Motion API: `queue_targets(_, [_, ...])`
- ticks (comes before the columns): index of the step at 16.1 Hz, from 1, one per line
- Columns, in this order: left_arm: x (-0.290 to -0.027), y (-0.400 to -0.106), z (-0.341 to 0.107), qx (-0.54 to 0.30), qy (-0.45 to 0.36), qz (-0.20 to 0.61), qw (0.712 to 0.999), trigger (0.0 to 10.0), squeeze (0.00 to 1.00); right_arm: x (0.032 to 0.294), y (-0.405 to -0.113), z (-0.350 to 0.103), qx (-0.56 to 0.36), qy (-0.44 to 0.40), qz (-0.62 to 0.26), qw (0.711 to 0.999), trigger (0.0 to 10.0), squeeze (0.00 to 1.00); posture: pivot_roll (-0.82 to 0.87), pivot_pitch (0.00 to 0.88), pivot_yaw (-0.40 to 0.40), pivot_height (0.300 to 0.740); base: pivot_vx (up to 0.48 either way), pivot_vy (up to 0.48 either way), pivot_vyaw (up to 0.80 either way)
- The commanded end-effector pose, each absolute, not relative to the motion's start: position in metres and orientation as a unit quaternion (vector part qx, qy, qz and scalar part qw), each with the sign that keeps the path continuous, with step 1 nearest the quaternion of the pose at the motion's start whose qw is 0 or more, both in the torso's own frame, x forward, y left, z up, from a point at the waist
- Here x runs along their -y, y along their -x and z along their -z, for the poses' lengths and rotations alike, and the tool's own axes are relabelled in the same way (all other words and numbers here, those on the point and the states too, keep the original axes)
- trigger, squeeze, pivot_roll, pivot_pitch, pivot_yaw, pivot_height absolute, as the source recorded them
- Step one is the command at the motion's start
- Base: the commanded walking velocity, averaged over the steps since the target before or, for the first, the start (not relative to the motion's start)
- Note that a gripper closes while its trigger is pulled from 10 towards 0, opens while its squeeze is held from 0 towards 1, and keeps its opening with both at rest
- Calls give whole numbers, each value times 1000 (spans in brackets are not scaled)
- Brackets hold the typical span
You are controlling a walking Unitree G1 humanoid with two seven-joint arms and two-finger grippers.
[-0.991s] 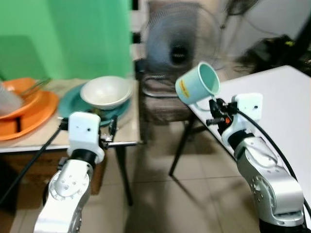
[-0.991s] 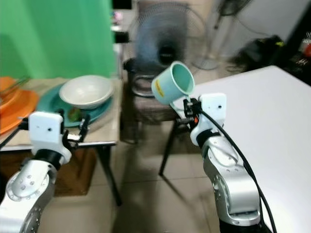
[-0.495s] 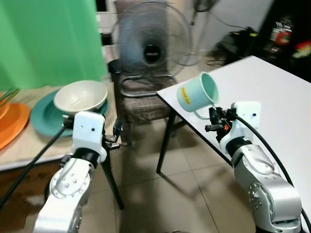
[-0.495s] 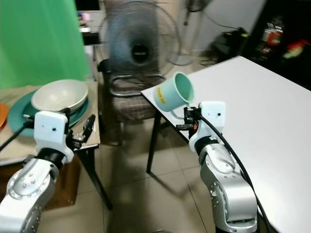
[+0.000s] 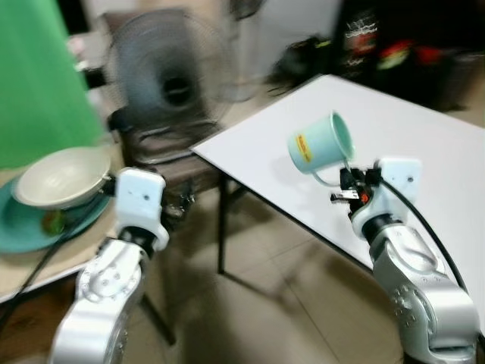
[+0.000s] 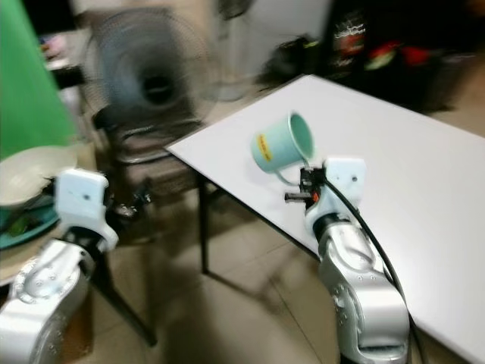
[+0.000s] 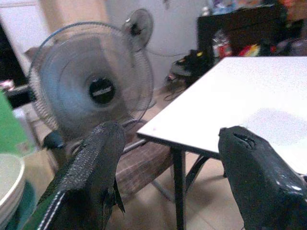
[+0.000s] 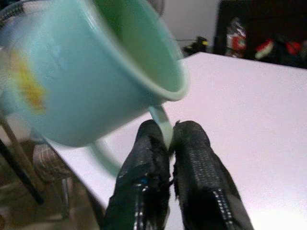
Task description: Setting the table
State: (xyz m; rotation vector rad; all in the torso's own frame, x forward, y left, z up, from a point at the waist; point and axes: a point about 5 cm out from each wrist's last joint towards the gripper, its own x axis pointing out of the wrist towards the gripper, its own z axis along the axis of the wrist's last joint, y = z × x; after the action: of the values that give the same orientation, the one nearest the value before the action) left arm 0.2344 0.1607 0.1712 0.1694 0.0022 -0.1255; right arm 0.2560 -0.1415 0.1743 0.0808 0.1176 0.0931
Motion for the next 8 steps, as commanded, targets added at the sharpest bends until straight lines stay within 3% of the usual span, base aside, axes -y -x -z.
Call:
queue_targets(1, [-159,-235,-170,-13,-72,67,995,10000,0,143,-256,-177,-55,-36,-47,997,10000,0,-112,0,-17,740,0,480,-800])
queue_targets(3, [-160,-235,-170,-10,-77,71,994,10000,0,142,-256,-177,-58,-35,-47,997,10000,0,-114,0,-15,740,0,480,-800])
queue_targets(4, [-160,-236,-172,-2,-89,71,994,10000,0,142,-256,-177,-59,-35,-47,997,10000,0,-115,0,-13,740,0,0,-800])
queue_targets(6, [-158,-236,-170,-9,-99,73,992,10000,0,142,-257,-177,-61,-36,-46,996,10000,0,-116,0,-10,740,0,-480,-800])
queue_targets(7, [-158,-236,-169,-12,-86,73,994,10000,0,142,-257,-177,-62,-36,-46,996,10000,0,-116,0,-8,740,0,0,-800])
queue_targets(8, [-158,-237,-168,-19,-69,76,995,10000,0,141,-257,-176,-62,-35,-45,996,10000,0,-117,0,-6,740,0,480,-800])
